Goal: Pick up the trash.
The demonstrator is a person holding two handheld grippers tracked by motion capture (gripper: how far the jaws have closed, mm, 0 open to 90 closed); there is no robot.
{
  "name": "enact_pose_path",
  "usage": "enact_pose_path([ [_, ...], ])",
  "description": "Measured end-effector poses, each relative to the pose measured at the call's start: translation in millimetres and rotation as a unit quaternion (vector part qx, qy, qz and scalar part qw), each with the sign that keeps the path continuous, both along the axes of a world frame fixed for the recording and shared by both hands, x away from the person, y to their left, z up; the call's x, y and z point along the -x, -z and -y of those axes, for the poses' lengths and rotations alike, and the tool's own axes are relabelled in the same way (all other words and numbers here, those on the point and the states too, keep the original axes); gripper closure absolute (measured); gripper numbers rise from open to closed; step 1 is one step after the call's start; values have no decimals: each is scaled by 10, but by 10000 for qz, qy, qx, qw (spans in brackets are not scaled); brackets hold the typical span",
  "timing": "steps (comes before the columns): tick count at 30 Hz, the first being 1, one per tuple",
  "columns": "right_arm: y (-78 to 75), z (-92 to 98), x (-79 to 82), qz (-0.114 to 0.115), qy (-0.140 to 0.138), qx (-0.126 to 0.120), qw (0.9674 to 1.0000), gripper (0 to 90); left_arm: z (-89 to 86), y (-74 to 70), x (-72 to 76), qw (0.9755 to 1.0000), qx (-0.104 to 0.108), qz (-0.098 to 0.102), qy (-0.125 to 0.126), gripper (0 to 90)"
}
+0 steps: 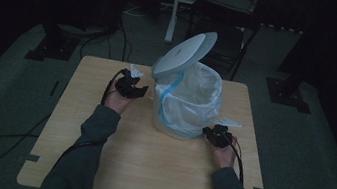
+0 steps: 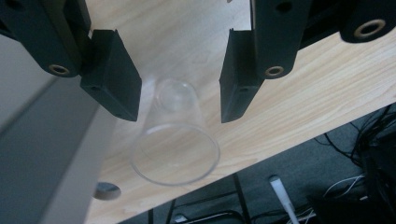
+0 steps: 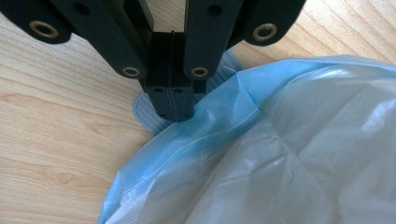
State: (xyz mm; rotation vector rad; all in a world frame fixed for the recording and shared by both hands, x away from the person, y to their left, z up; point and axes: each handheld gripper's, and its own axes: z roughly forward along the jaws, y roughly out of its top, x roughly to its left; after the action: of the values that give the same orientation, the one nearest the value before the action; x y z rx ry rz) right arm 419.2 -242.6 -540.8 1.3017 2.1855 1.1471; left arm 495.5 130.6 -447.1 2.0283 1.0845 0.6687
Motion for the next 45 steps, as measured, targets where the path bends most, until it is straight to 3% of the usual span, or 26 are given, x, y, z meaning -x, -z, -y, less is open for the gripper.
enact_pose_path([
  [17, 5, 9, -3, -3, -6, -43, 10000, 900, 98, -18, -326, 9990, 334, -30, -286, 491],
  [27, 6, 14, -5, 0, -32, -48, 10000, 900, 131, 127, -439, 9982, 254, -230, -485, 488],
  [33, 8, 16, -2, 8, -36, -58, 10000, 900, 67, 222, -399, 9969, 421, -428, -508, 519],
  [36, 9, 13, -1, 18, -27, -47, 10000, 900, 10, 254, -355, 9961, 532, -527, -474, 575],
  [40, 8, 14, -2, 20, -37, -41, 10000, 900, -50, 279, -266, 9963, 485, -564, -419, 726],
  [44, 9, 13, 0, 23, -32, -42, 10000, 900, -90, 278, -199, 9969, 462, -543, -342, 799],
  [45, 9, 13, 0, 23, -32, -42, 10000, 900, -137, 284, -103, 9975, 421, -500, -271, 799],
])
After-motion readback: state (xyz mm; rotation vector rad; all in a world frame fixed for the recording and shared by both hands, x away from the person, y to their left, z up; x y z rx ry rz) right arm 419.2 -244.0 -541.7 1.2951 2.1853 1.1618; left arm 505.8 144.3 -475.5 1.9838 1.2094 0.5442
